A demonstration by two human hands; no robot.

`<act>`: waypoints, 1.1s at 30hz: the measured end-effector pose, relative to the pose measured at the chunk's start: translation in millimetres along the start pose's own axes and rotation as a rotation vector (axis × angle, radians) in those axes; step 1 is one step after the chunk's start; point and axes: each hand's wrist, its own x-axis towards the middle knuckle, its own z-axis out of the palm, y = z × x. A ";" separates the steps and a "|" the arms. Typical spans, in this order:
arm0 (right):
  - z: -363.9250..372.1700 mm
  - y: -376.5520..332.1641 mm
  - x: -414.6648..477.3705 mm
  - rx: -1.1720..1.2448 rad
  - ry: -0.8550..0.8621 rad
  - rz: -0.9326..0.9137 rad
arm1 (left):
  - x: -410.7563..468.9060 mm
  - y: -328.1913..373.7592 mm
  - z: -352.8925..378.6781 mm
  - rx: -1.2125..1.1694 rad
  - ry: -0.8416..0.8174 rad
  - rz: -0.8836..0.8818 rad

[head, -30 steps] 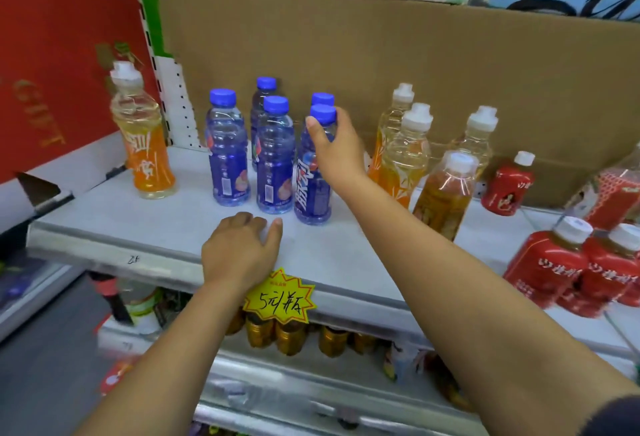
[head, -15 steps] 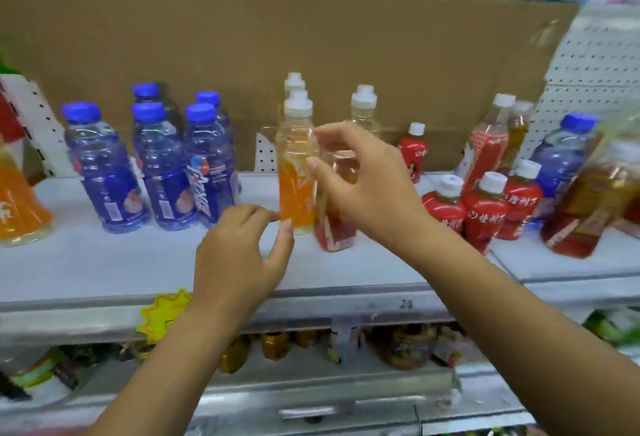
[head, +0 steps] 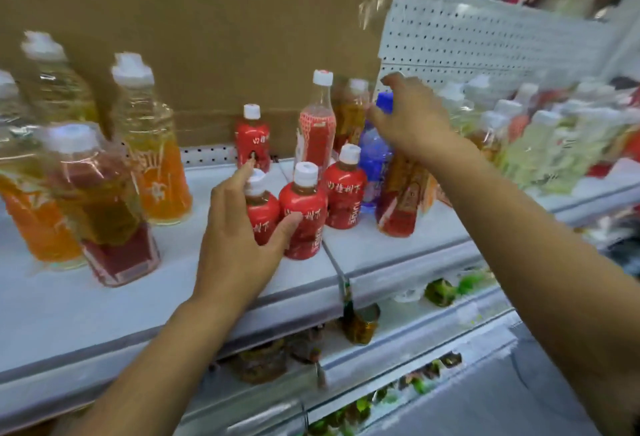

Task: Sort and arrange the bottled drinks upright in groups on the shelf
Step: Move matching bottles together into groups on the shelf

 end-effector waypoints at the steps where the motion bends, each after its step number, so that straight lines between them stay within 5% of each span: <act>1: -0.9 0.0 9.3 -0.053 -0.068 0.006 | 2.0 -0.4 1.8 -0.022 0.008 -0.015; 13: -3.3 1.2 28.2 0.095 -0.020 0.043 | 1.3 -6.2 4.3 0.006 0.006 -0.011; 23: -41.2 -32.5 -41.0 0.189 0.591 -0.356 | 4.9 16.4 -17.4 0.017 0.186 0.145; 27: -58.6 -52.5 -84.9 0.249 0.729 -0.468 | 34.2 56.8 -31.9 -0.043 0.075 0.293; 33: -75.0 -69.2 -136.9 0.691 0.629 -0.439 | 66.3 84.4 -40.8 -0.212 -0.166 0.439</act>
